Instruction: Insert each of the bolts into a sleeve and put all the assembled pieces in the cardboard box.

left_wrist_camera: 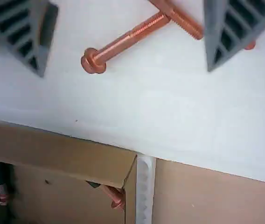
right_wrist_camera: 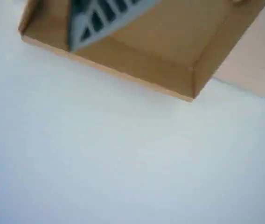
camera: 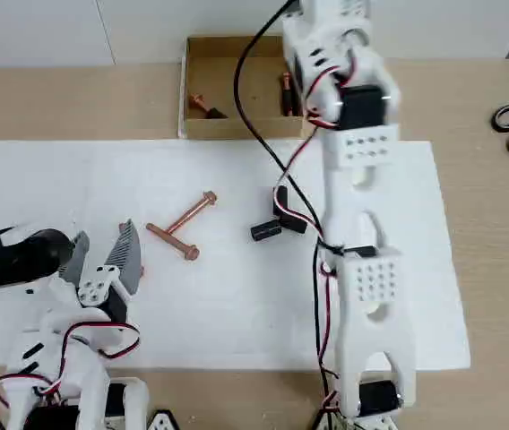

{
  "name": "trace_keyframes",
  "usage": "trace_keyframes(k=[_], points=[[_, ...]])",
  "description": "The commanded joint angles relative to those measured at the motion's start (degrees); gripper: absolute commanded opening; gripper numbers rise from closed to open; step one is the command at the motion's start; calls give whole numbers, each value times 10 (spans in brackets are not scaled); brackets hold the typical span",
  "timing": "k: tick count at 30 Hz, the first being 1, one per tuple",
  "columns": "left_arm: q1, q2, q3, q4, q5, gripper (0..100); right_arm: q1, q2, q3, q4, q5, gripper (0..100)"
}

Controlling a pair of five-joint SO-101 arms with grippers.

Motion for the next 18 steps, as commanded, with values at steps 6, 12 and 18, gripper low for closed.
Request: trace_keyframes(k=[6, 12, 18], points=[[4, 0, -1, 1, -5, 210, 24, -238, -26, 275, 5, 271], [4, 0, 0, 1, -5, 210, 44, -355, -13, 278, 7, 271], [4, 0, 0, 2, -4, 210, 44, -516, 229, 277, 7, 272]])
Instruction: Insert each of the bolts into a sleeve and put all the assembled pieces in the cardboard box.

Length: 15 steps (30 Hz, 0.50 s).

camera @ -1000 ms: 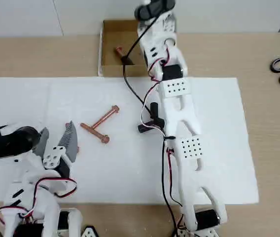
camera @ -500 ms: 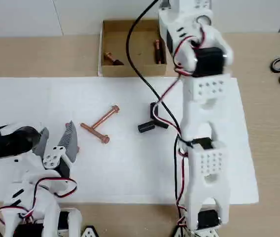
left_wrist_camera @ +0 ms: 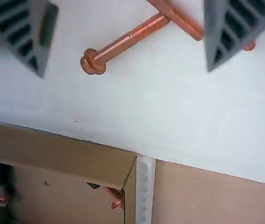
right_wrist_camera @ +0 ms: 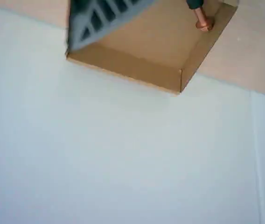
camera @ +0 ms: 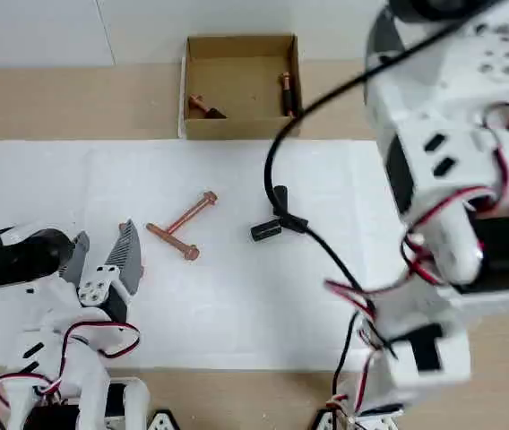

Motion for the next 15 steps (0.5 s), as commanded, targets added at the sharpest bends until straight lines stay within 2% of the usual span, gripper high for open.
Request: trace_keyframes(k=[1, 10, 15], points=[[4, 0, -2, 2, -4, 210, 5, -124, 184, 3, 5, 272], [4, 0, -2, 1, -4, 210, 4, -439, 802, -27, 1, 272], [4, 0, -2, -2, -4, 210, 5, -583, 1131, -170, 3, 272]])
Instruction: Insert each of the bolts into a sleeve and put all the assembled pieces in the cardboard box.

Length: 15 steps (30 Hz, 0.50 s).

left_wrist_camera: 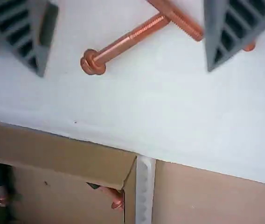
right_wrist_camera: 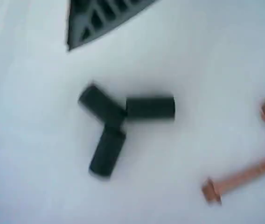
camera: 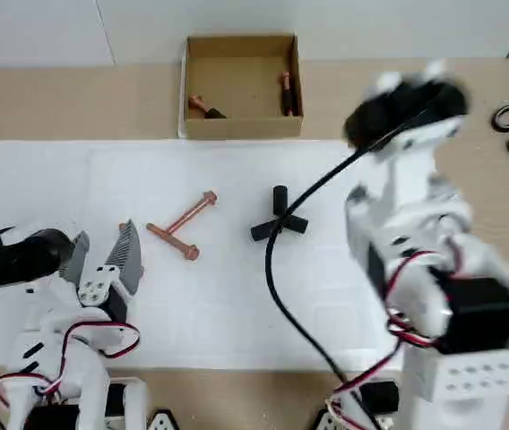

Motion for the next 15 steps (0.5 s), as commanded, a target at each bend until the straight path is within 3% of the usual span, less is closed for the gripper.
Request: trace_keyframes(k=[1, 8, 15], points=[[4, 0, -2, -2, -4, 210, 5, -111, 267, -128, 3, 272], [4, 0, -2, -2, -5, 210, 5, -313, 594, -376, 4, 272], [4, 0, -2, -2, -5, 210, 5, -509, 771, -451, 3, 272]])
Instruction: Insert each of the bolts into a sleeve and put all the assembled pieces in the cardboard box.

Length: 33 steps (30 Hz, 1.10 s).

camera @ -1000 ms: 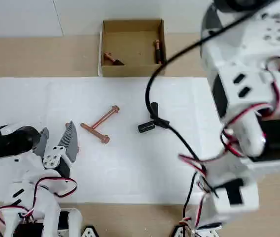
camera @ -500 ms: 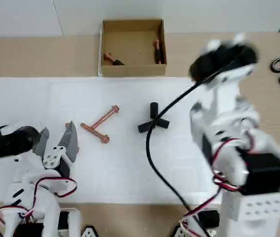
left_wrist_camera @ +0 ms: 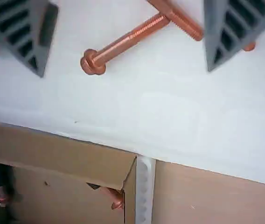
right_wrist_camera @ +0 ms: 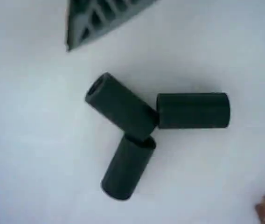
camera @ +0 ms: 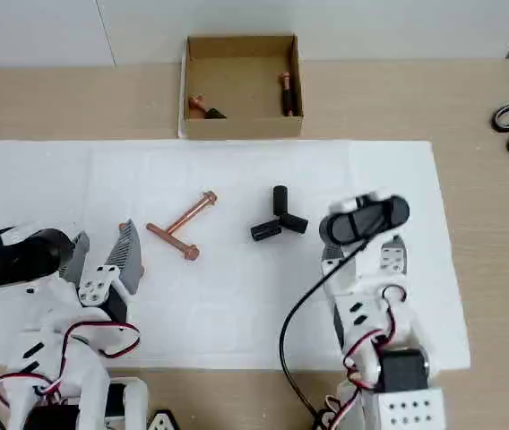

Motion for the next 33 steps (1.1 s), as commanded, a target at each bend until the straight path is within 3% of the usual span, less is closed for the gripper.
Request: trace_keyframes(k=[1, 11, 20, 33], points=[[4, 0, -2, -2, -5, 210, 5, -112, 73, -33, 4, 272], [4, 0, -2, 1, -5, 210, 4, -131, 151, -69, 3, 271], [4, 0, -2, 1, -5, 210, 2, -131, 151, 51, 4, 271], [4, 0, -3, -3, -5, 210, 2, -131, 151, 54, 4, 271]])
